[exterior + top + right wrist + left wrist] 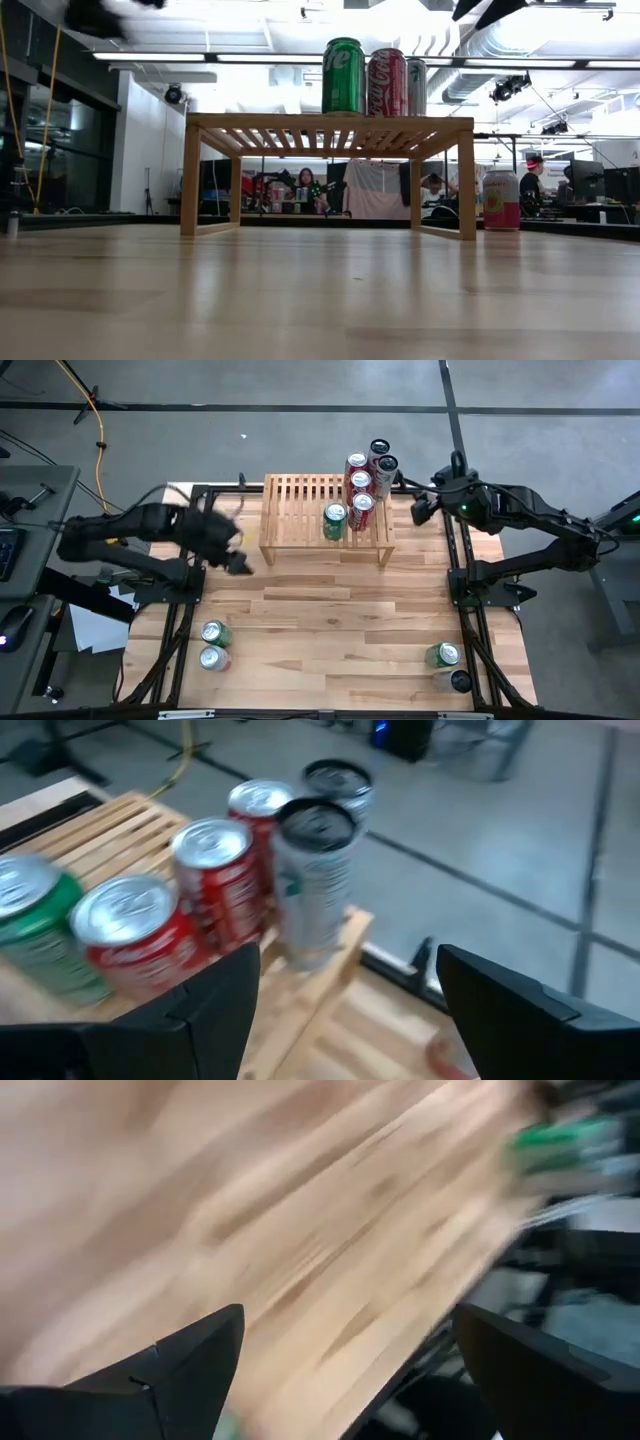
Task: Place canned beverage on shelf
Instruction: Put the left green soda can on the shelf aligned with the other green soda can
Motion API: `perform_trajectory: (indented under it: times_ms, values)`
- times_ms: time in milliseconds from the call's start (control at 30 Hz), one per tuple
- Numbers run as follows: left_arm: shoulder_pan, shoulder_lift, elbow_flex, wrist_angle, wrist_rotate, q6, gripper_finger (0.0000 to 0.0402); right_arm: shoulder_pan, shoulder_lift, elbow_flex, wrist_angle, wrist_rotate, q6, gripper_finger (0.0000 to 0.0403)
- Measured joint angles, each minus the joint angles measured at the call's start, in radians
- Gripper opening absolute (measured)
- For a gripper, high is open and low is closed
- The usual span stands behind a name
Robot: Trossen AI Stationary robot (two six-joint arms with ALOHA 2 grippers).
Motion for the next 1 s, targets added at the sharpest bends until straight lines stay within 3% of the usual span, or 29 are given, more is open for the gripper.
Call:
perform_trajectory:
  times_ms: [133, 267, 433, 700, 867, 1000]
  values:
    - [-0.243, 0.000, 0.000, -0.179, -0.106, -0.348, 0.0351, 0.000, 0.000, 0.000, 0.000, 0.058, 0.000, 0.0287]
    - [-0.476, 0.015, 0.000, -0.220, -0.192, -0.702, 0.0351, 0.000, 0.000, 0.000, 0.000, 0.069, 0.000, 0.0287]
    - [-0.674, 0.109, 0.000, -0.264, -0.175, -0.986, 0.0351, 0.000, 0.000, 0.000, -0.007, 0.069, 0.000, 0.0287]
    - [-0.792, 0.258, 0.000, -0.233, -0.122, -1.116, 0.0351, 0.000, 0.000, 0.000, -0.017, 0.095, -0.043, 0.0287]
    - [-0.795, 0.282, -0.008, -0.212, -0.121, -1.087, 0.0351, 0.000, 0.000, 0.000, -0.022, 0.099, -0.045, 0.0287]
    - [-0.795, 0.266, -0.085, -0.131, -0.110, -1.112, 0.0351, 0.000, 0.000, 0.000, -0.033, 0.099, -0.045, 0.0287]
